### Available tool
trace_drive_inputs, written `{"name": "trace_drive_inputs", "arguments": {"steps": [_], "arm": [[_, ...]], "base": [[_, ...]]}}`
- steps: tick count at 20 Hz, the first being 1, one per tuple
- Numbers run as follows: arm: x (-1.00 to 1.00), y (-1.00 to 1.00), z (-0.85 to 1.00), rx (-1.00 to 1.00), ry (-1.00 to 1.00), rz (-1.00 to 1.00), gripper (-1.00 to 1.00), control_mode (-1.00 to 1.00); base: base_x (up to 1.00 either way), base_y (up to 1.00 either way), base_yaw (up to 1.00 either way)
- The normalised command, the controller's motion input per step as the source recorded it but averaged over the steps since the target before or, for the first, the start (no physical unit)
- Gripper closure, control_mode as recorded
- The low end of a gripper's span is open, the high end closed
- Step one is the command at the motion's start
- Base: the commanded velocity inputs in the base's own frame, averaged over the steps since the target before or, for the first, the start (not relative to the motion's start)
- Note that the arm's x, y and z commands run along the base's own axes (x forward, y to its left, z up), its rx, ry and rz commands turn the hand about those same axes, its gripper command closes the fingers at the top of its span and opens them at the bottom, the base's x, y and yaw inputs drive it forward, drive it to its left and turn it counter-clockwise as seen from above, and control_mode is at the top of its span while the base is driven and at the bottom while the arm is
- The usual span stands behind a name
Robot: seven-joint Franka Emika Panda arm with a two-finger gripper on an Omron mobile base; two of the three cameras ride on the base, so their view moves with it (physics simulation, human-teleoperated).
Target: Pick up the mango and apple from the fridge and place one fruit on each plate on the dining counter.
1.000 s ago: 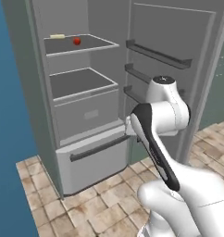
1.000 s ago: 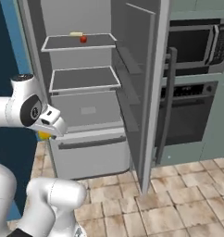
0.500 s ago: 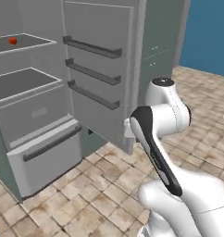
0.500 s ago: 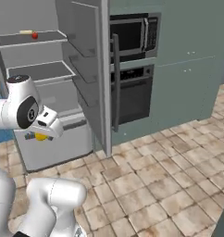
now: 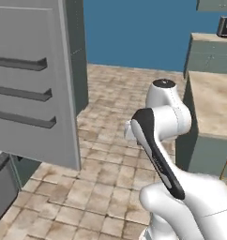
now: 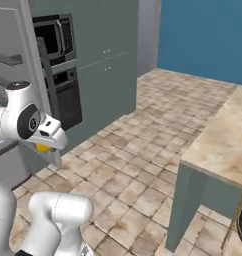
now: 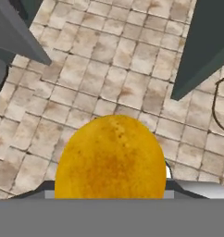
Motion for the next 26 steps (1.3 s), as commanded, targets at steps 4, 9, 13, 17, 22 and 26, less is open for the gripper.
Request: {"name": "trace_drive_inputs", "arguments": {"steps": [4, 9, 13, 17, 22, 26], "arm": [[0.0, 0.0, 0.0, 0.0, 0.0, 0.0, 1.0, 1.0], [0.0, 0.0, 0.0, 0.0, 0.0, 0.0, 1.0, 1.0], [0.0, 0.0, 0.0, 0.0, 0.0, 0.0, 1.0, 1.0], [0.0, 0.0, 0.0, 0.0, 0.0, 0.0, 1.0, 1.0], [0.0, 0.0, 0.0, 0.0, 0.0, 0.0, 1.0, 1.0], [0.0, 0.0, 0.0, 0.0, 0.0, 0.0, 1.0, 1.0]], "base": [[0.27, 0.0, -0.72], [0.46, 0.06, -0.62], [0.34, -0.11, -0.6], [0.23, -0.92, -0.35], [0.05, -1.0, 0.05], [0.23, -1.0, 0.18]]}}
